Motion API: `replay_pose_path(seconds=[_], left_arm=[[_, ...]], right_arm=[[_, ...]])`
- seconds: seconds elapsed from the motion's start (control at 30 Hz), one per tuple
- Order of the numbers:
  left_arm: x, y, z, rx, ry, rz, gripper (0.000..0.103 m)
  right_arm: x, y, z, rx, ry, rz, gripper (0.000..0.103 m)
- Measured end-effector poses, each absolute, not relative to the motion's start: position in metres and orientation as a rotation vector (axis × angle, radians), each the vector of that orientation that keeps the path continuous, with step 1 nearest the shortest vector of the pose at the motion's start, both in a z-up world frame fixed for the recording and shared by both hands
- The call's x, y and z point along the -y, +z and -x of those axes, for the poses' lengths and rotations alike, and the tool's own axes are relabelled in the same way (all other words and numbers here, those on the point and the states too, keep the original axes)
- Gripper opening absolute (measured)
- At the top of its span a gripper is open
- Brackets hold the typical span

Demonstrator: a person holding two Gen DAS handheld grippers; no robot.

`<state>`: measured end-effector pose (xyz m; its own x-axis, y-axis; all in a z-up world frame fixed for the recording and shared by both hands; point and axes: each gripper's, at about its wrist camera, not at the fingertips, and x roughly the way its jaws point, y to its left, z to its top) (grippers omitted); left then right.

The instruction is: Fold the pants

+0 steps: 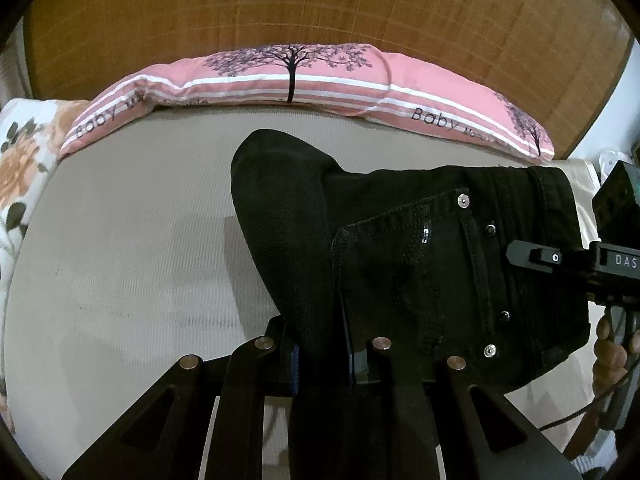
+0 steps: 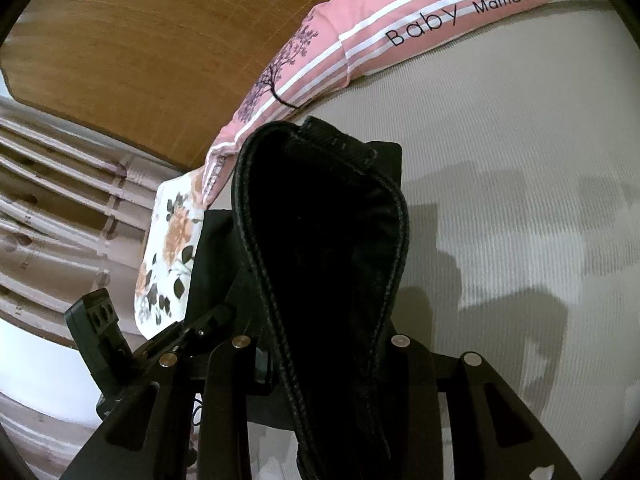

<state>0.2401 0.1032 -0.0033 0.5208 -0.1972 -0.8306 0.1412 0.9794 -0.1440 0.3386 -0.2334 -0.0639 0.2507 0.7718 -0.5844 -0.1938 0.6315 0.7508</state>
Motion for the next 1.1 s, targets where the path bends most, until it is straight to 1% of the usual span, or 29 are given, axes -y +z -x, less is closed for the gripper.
replay_pose_path(seconds=[0.23, 0.43, 0.53, 0.63, 0.67, 0.7, 0.73, 0.8, 0.97, 1.1], left_arm=[[-0.095, -0.010, -0.280, -0.997, -0.218, 0.068, 0.016], [-0.094, -0.032, -0.302, -1.009, -0.203, 0.063, 0.017], [-0.102, -0.051, -0.303, -1.027, -0.190, 0.081, 0.021], [-0.108, -0.059, -0.302, -1.012, -0.186, 0.088, 0.033], [-0.109, -0.062, -0.301, -1.008, -0.178, 0.084, 0.039], [-0.110, -0.064, -0.300, -1.007, -0.170, 0.087, 0.043], [-0.111, -0.065, -0.299, -1.006, -0.168, 0.090, 0.044], [-0.113, -0.067, -0.294, -1.003, -0.150, 0.087, 0.051], [-0.111, -0.070, -0.271, -0.983, -0.126, 0.017, 0.052], [-0.106, -0.067, -0.251, -0.960, -0.082, -0.032, 0.053]], right_arm=[[0.238, -0.064, -0.373, -1.129, 0.685, -0.620, 0.029], [0.236, -0.077, -0.401, -1.139, 0.647, -0.622, 0.029], [0.230, -0.087, -0.408, -1.141, 0.620, -0.547, 0.030], [0.225, -0.099, -0.411, -1.144, 0.574, -0.471, 0.039], [0.225, -0.101, -0.410, -1.135, 0.564, -0.449, 0.044], [0.224, -0.102, -0.409, -1.127, 0.549, -0.423, 0.052], [0.224, -0.103, -0.408, -1.120, 0.526, -0.398, 0.056], [0.224, -0.102, -0.404, -1.101, 0.493, -0.354, 0.063], [0.231, -0.093, -0.380, -1.057, 0.435, -0.253, 0.064], [0.240, -0.095, -0.352, -1.042, 0.404, -0.200, 0.067]])
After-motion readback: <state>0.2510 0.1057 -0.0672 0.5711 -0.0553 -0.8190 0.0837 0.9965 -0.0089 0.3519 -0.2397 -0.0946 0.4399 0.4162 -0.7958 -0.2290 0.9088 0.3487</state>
